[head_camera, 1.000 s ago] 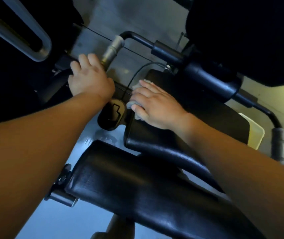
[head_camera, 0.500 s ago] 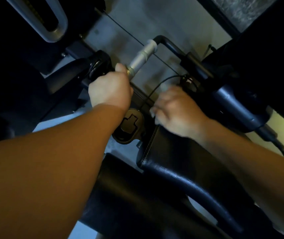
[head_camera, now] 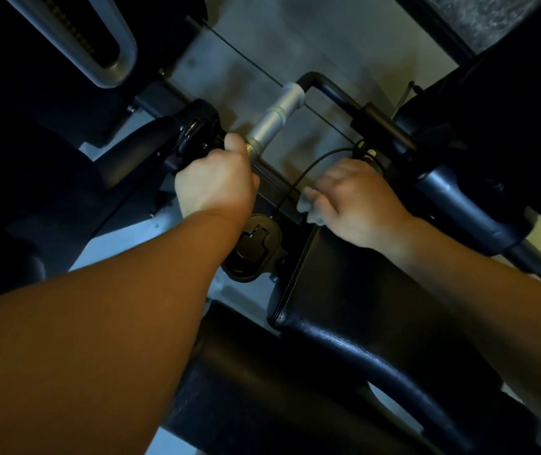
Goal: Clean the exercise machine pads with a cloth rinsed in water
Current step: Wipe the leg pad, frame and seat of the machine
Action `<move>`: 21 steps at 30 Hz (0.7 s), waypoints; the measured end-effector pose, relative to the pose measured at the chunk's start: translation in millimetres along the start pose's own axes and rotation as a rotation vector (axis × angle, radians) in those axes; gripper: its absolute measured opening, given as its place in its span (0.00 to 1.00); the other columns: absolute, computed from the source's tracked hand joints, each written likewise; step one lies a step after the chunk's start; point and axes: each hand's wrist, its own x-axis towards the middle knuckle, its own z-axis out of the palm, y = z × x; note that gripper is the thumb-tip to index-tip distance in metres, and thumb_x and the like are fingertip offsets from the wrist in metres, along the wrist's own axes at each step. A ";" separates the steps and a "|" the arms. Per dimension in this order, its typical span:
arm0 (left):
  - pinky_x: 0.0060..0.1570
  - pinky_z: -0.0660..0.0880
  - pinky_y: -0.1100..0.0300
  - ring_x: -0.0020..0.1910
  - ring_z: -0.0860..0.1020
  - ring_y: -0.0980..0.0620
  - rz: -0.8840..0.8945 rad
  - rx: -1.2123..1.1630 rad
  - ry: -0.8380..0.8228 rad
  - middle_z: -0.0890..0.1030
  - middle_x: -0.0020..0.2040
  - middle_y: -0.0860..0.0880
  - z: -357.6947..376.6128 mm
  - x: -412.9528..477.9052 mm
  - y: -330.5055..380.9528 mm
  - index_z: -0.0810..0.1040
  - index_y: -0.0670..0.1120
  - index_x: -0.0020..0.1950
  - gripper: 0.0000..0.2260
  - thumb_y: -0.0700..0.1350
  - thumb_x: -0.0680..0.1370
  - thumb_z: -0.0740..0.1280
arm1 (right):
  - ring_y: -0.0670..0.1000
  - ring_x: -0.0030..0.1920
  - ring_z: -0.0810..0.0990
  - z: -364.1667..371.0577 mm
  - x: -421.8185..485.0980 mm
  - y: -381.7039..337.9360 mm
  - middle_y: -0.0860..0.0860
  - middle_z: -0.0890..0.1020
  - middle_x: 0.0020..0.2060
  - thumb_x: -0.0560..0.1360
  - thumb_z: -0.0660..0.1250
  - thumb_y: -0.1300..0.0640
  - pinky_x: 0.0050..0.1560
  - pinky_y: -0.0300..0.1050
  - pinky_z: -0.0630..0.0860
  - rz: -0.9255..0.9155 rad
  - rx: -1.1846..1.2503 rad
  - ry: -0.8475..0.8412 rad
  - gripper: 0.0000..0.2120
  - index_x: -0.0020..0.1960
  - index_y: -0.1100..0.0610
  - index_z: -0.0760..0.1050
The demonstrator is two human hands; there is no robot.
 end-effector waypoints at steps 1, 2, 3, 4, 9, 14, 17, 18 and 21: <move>0.34 0.65 0.52 0.38 0.77 0.38 0.004 0.000 0.002 0.80 0.47 0.42 0.2 0.2 0.1 0.68 0.44 0.60 0.16 0.52 0.79 0.66 | 0.56 0.45 0.77 -0.7 -6.1 -8.3 0.47 0.76 0.37 0.82 0.54 0.49 0.60 0.54 0.71 -0.023 -0.002 -0.003 0.20 0.42 0.54 0.81; 0.34 0.66 0.52 0.39 0.78 0.38 0.008 0.002 0.004 0.81 0.47 0.42 0.7 0.1 0.1 0.68 0.44 0.60 0.16 0.52 0.79 0.66 | 0.56 0.48 0.78 -2.0 -13.1 -18.0 0.46 0.77 0.38 0.82 0.54 0.49 0.64 0.55 0.70 -0.052 -0.008 -0.018 0.20 0.43 0.53 0.82; 0.34 0.66 0.52 0.39 0.77 0.38 0.012 0.003 0.008 0.81 0.48 0.42 1.3 0.0 0.4 0.68 0.44 0.60 0.16 0.52 0.79 0.66 | 0.56 0.49 0.78 -2.9 -20.8 -27.7 0.47 0.79 0.39 0.82 0.54 0.49 0.68 0.55 0.68 -0.078 -0.015 -0.031 0.20 0.44 0.53 0.82; 0.34 0.66 0.52 0.39 0.78 0.38 0.017 0.005 0.012 0.81 0.48 0.42 2.0 0.3 0.7 0.68 0.44 0.60 0.16 0.52 0.79 0.66 | 0.56 0.50 0.79 -3.8 -27.9 -38.0 0.49 0.81 0.40 0.82 0.54 0.50 0.69 0.56 0.67 -0.094 -0.018 -0.038 0.20 0.45 0.54 0.83; 0.35 0.66 0.52 0.45 0.81 0.34 0.034 0.010 0.028 0.82 0.49 0.40 2.0 0.3 1.3 0.69 0.43 0.60 0.17 0.52 0.79 0.66 | 0.51 0.52 0.77 -4.9 -65.6 -96.6 0.48 0.82 0.46 0.85 0.52 0.46 0.72 0.51 0.62 -0.152 0.038 -0.152 0.23 0.49 0.52 0.83; 0.36 0.67 0.51 0.45 0.81 0.34 0.050 0.009 0.056 0.82 0.49 0.39 2.1 -0.7 1.8 0.69 0.42 0.60 0.17 0.52 0.78 0.66 | 0.48 0.57 0.74 -8.4 -85.7 -113.0 0.44 0.80 0.52 0.86 0.46 0.43 0.69 0.47 0.62 -0.346 0.077 -0.295 0.24 0.56 0.47 0.81; 0.36 0.66 0.51 0.46 0.81 0.34 0.052 0.021 0.062 0.82 0.50 0.39 2.3 -2.0 2.8 0.69 0.42 0.59 0.17 0.52 0.78 0.66 | 0.48 0.53 0.76 -5.9 -66.6 -82.1 0.45 0.81 0.48 0.85 0.51 0.44 0.69 0.49 0.65 -0.320 0.049 -0.197 0.20 0.52 0.47 0.80; 0.37 0.66 0.51 0.46 0.81 0.34 0.051 0.026 0.065 0.82 0.50 0.38 2.6 -2.3 2.5 0.69 0.42 0.59 0.17 0.52 0.78 0.66 | 0.48 0.52 0.77 -6.2 -55.9 -66.4 0.45 0.81 0.46 0.85 0.52 0.44 0.70 0.50 0.66 -0.259 0.043 -0.158 0.19 0.50 0.48 0.80; 0.38 0.66 0.51 0.47 0.81 0.34 0.051 0.032 0.088 0.82 0.50 0.38 3.0 -2.9 2.4 0.69 0.42 0.59 0.16 0.51 0.78 0.67 | 0.50 0.55 0.76 -11.2 -26.1 -25.5 0.47 0.80 0.48 0.84 0.48 0.42 0.71 0.51 0.65 0.003 -0.073 -0.142 0.23 0.51 0.49 0.80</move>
